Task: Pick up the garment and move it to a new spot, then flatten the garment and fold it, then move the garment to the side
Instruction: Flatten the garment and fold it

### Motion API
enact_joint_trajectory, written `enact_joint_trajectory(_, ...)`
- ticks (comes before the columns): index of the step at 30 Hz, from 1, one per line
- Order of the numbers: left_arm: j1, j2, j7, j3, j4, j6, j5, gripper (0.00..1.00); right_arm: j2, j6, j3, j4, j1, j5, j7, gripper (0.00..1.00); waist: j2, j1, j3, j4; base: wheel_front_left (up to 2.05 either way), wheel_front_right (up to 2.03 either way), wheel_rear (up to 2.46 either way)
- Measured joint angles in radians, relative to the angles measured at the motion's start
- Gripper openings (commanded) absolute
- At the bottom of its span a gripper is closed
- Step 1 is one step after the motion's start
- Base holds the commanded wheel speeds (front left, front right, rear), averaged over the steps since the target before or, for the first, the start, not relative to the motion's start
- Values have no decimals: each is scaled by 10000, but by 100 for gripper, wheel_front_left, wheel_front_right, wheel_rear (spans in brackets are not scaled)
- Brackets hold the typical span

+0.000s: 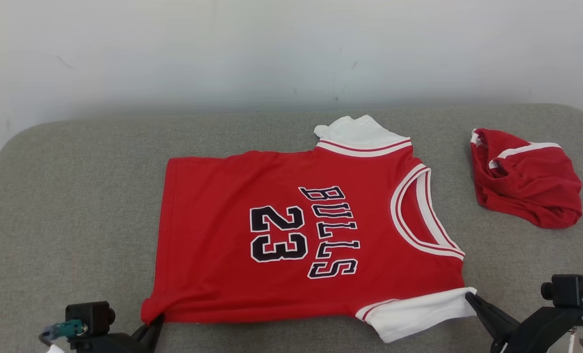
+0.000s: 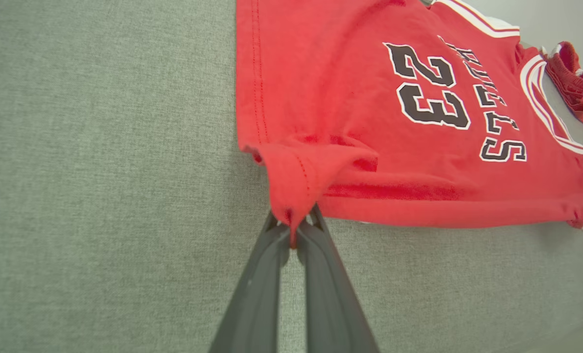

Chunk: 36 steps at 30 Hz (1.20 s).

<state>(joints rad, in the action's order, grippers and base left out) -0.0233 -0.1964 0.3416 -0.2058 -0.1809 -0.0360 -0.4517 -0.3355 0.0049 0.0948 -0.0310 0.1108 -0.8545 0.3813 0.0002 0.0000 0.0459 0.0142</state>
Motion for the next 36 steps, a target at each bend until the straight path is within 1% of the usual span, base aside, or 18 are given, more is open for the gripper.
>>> enact_joint_trajectory(3, -2, -75, 90, 29, 73, -15, -81, 0, -109, 12, -142, 8, -164, -86, 33, 0, 0, 0, -39, -4, 0, 0, 0)
enact_joint_trajectory(6, -70, -84, 268, 38, 71, -270, -364, 0, -249, 15, -219, 132, -469, -88, 81, 0, 0, 0, -71, 16, 0, 0, 0)
enact_joint_trajectory(9, -275, -73, 477, 61, -67, -360, -685, 0, -311, 42, -178, 491, -874, -98, 303, 0, -1, 0, -84, 49, 0, 0, 0)
enact_joint_trajectory(15, -1158, -107, 826, 234, -627, -529, -1026, 0, -305, 88, 27, 1352, -2109, -159, 650, 0, -2, 0, -4, 58, 0, 0, 0)
enact_joint_trajectory(20, -2161, 121, 1262, 435, -1250, -623, -1952, 0, -313, 132, 236, 2184, -3152, -169, 999, 0, -1, 0, 151, 71, 0, 0, 0)
enact_joint_trajectory(28, -3490, 69, 1921, 504, -2428, -702, -2151, 0, -81, 144, 681, 3649, -5078, -150, 1473, 0, -1, 0, 564, 55, 0, 0, 0)
enact_joint_trajectory(31, -4077, 96, 2036, 533, -2815, -702, -2194, 0, -44, 144, 863, 4159, -5650, 113, 1523, 0, -1, 2, 749, 45, 0, 0, 0)
enact_joint_trajectory(36, -4709, 86, 2111, 522, -3398, -711, -2192, 0, 132, 190, 1049, 4861, -6441, 222, 1555, 0, 0, 1, 1074, 20, 0, 0, 0)
